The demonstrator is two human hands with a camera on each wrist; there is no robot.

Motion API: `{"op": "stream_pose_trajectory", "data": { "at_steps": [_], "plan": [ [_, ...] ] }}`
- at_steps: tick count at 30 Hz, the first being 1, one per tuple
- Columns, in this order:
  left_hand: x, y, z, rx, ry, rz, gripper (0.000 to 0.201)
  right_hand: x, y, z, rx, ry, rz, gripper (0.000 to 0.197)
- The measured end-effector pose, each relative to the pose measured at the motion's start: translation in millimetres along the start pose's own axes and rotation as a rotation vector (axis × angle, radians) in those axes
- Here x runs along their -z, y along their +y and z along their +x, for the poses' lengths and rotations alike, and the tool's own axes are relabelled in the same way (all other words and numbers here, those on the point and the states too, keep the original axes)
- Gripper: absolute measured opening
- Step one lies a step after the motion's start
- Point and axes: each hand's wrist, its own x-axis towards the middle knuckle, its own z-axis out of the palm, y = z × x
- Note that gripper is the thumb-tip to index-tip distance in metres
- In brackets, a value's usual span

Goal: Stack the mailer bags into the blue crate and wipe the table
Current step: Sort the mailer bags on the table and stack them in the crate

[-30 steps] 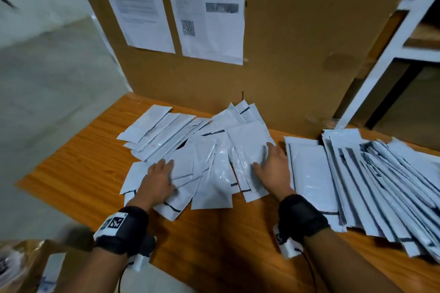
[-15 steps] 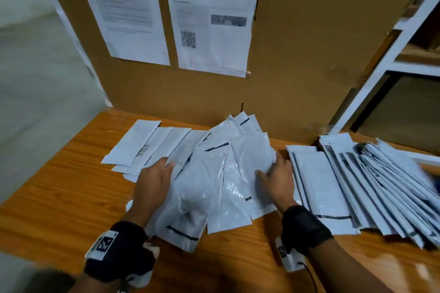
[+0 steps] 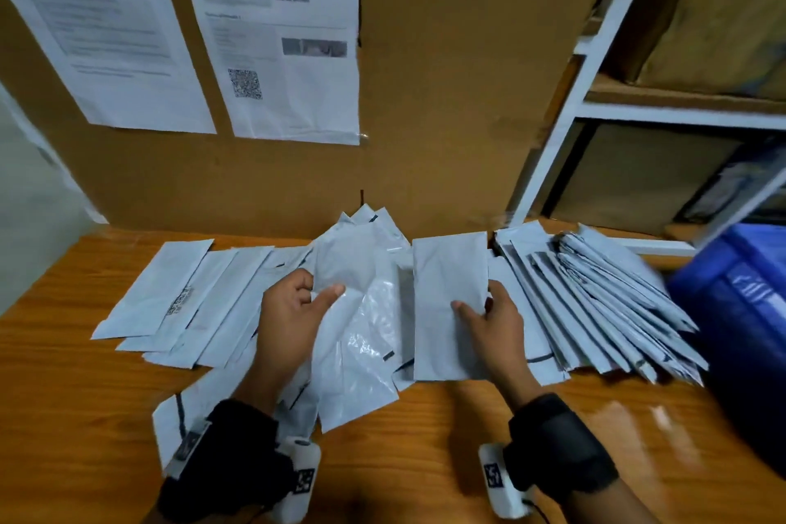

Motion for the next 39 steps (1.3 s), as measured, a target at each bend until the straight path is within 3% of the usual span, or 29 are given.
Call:
{"op": "stream_pose_trajectory", "data": {
  "at_steps": [8, 13, 18, 22, 25, 31, 36, 39],
  "plan": [
    [-85, 50, -48, -0.158, -0.133, 0.002, 0.037, 117, 20, -45, 0.069, 0.178, 0.097, 0.044],
    [-156, 91, -109, -0.23, -0.271, 0.02, 0.009, 215, 47, -83, 0.098, 0.28, 0.145, 0.046],
    [-234, 133, -187, -0.291, -0.38, -0.024, 0.015, 316, 86, -126, 0.127, 0.396, 0.151, 0.041],
    [-292, 166, -245, -0.257, -0.466, -0.094, 0.029, 386, 110, -154, 0.121, 0.458, 0.166, 0.04],
    [-325, 186, -274, -0.236, -0.505, -0.141, 0.028, 429, 122, -168, 0.12, 0.509, 0.164, 0.04],
    [-378, 219, -298, -0.252, -0.588, -0.235, 0.018, 491, 140, -177, 0.097, 0.599, 0.184, 0.049],
    [-419, 232, -285, -0.229, -0.558, -0.251, 0.015, 526, 155, -160, 0.085, 0.616, 0.19, 0.073],
    [-447, 235, -271, -0.227, -0.534, -0.265, 0.015, 543, 167, -134, 0.099, 0.595, 0.185, 0.077]
  ]
}}
